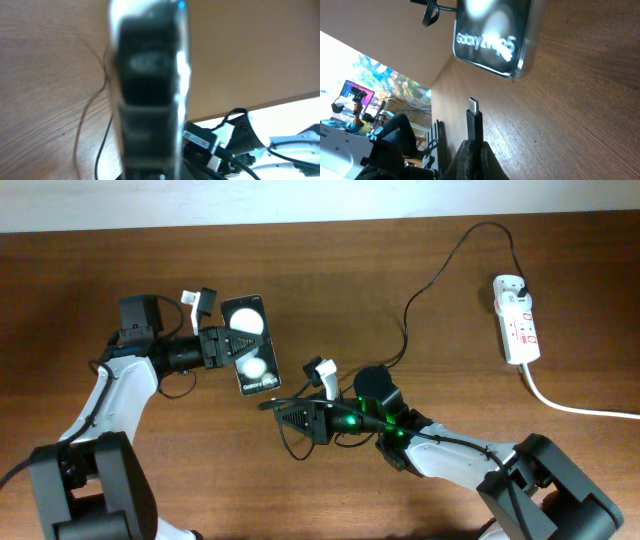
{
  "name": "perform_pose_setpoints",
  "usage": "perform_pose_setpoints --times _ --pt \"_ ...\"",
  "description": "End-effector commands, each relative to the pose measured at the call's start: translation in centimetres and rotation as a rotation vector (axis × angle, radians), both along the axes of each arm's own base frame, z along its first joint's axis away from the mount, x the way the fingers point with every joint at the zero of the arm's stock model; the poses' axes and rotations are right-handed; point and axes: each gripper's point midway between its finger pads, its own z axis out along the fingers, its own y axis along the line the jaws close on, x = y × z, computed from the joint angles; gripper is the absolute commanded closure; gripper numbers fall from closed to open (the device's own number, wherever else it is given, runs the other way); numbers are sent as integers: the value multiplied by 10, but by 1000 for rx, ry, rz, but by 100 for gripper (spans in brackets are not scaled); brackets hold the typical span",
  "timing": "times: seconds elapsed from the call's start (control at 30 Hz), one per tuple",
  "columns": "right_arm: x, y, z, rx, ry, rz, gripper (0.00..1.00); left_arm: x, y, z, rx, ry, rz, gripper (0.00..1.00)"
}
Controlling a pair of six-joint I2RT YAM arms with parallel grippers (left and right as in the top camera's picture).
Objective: Plug charger to phone and switch on socket
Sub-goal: 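Lift the cable plug upward toward the phone's bottom port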
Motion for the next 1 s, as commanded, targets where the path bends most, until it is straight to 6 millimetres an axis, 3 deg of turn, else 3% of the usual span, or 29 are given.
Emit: perform_pose_setpoints --times 0.0,0.27,0.4,0.8,0.97 --pt "-4 0 -2 2 1 17 96 -2 0 -6 11 37 7 100" --pt "-11 0 -4 0 24 53 96 -9 -1 -10 7 114 9 100" --pt "-12 -1 -7 -11 39 53 96 -11 3 -30 103 187 49 100" --pt "-10 -1 -8 -14 37 41 96 -11 2 -30 102 187 47 100" --pt "-14 -4 -19 -52 86 41 96 -11 2 -30 102 187 47 100"
